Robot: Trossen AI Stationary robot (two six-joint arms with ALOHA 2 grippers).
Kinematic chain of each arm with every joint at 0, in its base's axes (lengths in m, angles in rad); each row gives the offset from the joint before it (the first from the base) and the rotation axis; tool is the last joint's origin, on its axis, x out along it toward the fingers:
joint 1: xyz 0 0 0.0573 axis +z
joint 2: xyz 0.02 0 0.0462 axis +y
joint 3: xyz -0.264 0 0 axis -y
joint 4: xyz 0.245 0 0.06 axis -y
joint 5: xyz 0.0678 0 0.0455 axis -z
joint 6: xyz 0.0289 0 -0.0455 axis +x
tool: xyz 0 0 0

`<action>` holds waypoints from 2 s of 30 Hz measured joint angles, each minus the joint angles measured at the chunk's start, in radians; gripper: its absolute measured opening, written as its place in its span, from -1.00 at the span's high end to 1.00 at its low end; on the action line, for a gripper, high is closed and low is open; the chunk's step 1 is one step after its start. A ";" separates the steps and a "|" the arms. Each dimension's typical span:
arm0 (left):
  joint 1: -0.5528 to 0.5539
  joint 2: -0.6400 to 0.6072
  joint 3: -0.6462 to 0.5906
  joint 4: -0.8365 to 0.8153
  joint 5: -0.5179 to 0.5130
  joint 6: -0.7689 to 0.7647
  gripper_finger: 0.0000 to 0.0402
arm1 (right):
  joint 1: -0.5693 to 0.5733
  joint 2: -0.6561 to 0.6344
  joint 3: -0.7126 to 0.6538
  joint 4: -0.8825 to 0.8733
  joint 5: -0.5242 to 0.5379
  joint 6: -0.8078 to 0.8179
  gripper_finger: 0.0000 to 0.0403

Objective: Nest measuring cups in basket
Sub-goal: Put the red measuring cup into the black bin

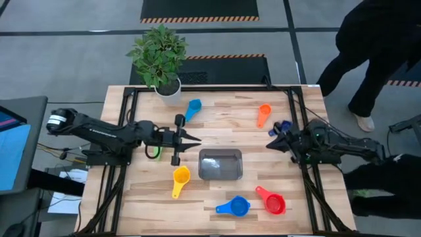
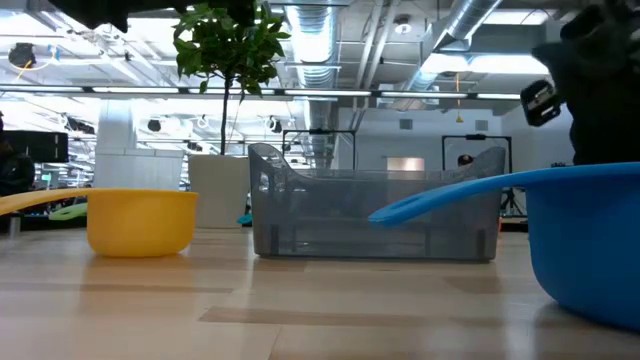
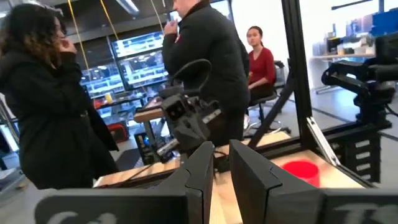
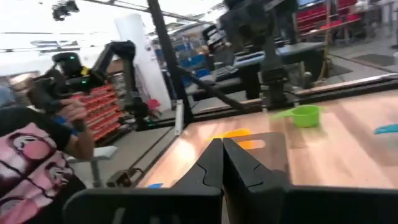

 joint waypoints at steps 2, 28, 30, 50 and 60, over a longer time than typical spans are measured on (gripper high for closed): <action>0.000 0.000 0.002 -0.009 -0.001 -0.001 0.77 | 0.052 0.042 0.025 0.003 0.002 -0.002 0.90; 0.000 -0.080 0.003 -0.387 -0.427 0.021 0.77 | 0.425 1.088 0.646 -0.571 0.398 0.108 0.89; 0.000 -0.080 0.003 -0.396 -0.417 0.020 0.77 | 0.421 1.153 0.646 -0.557 0.387 0.128 0.87; -0.074 -0.079 0.003 -0.456 -0.325 -0.100 0.77 | 0.626 1.287 0.945 -0.961 0.075 0.530 0.76; -0.076 -0.079 0.003 -0.518 -0.320 -0.116 0.77 | 0.919 1.299 0.946 -0.971 0.287 0.795 0.73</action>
